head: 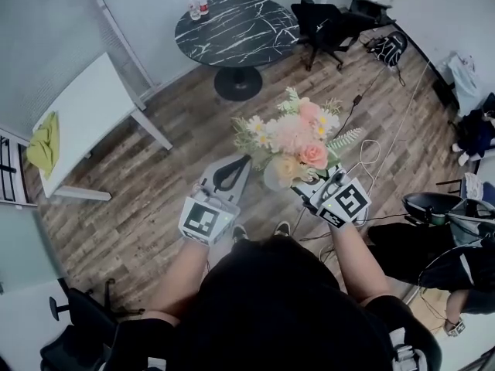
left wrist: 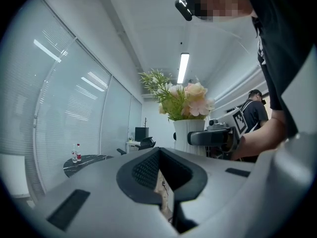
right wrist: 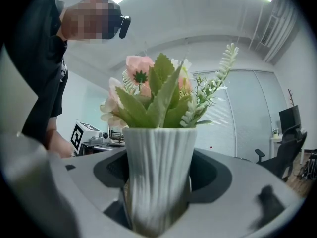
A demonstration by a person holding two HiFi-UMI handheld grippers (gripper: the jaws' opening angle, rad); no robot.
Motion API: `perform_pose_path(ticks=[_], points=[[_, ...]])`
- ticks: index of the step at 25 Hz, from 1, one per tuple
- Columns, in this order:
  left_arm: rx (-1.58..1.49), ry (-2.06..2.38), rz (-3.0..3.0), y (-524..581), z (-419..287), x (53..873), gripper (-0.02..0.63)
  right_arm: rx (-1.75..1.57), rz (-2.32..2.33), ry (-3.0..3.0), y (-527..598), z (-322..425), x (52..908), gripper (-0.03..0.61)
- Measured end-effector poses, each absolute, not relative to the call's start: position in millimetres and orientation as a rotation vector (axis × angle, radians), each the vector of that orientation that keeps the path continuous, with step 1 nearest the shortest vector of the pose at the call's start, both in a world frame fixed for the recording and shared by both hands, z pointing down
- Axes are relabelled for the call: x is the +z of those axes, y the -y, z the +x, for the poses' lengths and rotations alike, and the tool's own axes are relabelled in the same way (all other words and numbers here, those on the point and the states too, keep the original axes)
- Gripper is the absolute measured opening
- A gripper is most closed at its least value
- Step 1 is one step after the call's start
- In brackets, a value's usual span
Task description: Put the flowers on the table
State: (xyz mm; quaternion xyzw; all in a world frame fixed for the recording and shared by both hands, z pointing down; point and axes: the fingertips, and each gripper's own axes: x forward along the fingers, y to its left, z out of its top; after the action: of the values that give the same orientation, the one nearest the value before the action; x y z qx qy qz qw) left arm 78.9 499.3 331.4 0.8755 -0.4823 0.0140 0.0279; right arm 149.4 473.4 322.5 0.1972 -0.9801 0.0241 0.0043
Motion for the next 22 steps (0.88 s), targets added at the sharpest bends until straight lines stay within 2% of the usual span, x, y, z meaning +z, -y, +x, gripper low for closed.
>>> perform_pose_path(ticks=[13, 22], points=[[0.057, 1.444, 2.733, -476.6, 64.1, 332.3, 0.012, 0.064, 0.67, 3.066, -446.8, 136.3, 321.0, 0.342], [0.08, 1.462, 2.715, -410.0, 79.2, 338.8, 0.012, 0.056, 0.625, 3.086, -374.5, 147.7, 324.1, 0.342]])
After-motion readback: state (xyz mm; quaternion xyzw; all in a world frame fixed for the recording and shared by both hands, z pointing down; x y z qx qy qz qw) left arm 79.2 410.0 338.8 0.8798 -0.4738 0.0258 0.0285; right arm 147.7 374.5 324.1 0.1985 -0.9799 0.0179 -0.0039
